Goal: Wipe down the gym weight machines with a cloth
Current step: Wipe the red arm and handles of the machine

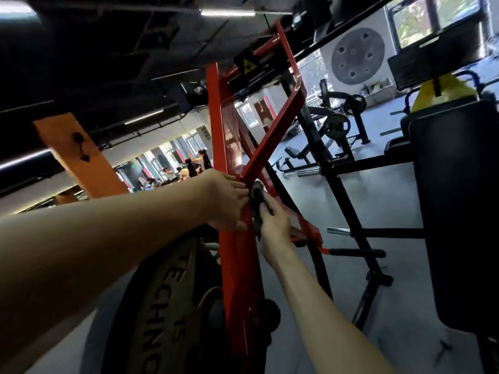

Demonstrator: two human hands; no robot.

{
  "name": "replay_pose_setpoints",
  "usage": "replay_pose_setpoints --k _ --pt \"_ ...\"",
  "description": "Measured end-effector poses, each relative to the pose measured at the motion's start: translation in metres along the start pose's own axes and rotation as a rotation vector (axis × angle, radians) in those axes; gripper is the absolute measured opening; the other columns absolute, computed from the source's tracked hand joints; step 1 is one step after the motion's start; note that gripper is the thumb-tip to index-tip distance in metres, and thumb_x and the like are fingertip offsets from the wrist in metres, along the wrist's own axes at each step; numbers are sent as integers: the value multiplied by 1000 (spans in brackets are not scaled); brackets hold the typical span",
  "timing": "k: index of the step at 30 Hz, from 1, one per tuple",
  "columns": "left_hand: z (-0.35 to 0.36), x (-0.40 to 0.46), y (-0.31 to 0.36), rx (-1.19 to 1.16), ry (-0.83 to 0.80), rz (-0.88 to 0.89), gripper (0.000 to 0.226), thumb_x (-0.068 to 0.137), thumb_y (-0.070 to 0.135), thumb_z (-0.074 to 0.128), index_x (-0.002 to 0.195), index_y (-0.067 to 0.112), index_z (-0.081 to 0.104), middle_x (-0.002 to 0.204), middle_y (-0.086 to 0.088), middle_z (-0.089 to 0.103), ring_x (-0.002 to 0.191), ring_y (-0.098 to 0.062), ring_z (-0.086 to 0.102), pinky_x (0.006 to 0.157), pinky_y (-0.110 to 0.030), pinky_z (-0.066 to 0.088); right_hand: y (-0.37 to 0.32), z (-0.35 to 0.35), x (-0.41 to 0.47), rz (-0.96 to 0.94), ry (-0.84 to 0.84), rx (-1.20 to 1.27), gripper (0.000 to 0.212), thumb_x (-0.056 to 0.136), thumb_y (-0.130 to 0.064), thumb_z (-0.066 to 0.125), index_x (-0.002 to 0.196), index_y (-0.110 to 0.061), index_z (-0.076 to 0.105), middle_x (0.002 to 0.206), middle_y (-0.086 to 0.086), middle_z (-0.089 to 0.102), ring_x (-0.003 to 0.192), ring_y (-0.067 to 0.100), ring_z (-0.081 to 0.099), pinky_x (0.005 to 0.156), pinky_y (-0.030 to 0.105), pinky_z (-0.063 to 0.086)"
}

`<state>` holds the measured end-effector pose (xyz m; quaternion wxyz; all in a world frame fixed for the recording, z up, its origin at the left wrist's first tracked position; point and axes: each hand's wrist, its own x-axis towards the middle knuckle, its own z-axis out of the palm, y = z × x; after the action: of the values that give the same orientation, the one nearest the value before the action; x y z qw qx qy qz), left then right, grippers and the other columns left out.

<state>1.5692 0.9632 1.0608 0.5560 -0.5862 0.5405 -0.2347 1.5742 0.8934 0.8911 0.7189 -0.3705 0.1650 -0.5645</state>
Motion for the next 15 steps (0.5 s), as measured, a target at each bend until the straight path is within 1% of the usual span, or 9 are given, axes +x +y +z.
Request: replay_pose_setpoints --k 2,4,8,12,15 --pt "2 -31 -2 22 24 -14 89 99 70 20 162 12 -5 170 -6 -9 156 -17 -11 128 -39 0 -11 7 -22 -33 -23 -10 37 105 -7 47 128 -26 68 128 -6 68 120 10 62 108 38 50" --pt "8 -46 0 20 24 -30 94 97 74 20 161 11 -9 169 -8 -13 155 -18 -14 128 -39 -1 -18 4 -41 -45 -48 -86 37 105 -7 47 128 -27 69 128 -9 68 121 7 62 108 36 50" --pt "8 -57 8 9 31 -43 87 101 67 19 160 10 -8 169 -9 -12 155 -19 -13 128 -39 -1 -28 -6 -62 -102 -111 -311 37 104 -15 49 132 -33 65 126 -15 68 121 6 61 107 38 50" --pt "7 -66 15 -31 38 -45 80 104 59 21 161 9 -4 170 -10 -8 156 -20 -10 128 -40 0 -45 -2 -58 -115 -147 -450 39 103 -16 50 136 -33 62 127 -13 68 121 8 61 106 40 50" --pt "11 -72 22 -66 47 -45 77 106 55 25 162 7 3 170 -11 -2 157 -20 -3 128 -39 2 -46 -17 -77 -139 -199 -593 39 100 -17 54 136 -33 62 124 -14 69 117 7 62 105 36 51"
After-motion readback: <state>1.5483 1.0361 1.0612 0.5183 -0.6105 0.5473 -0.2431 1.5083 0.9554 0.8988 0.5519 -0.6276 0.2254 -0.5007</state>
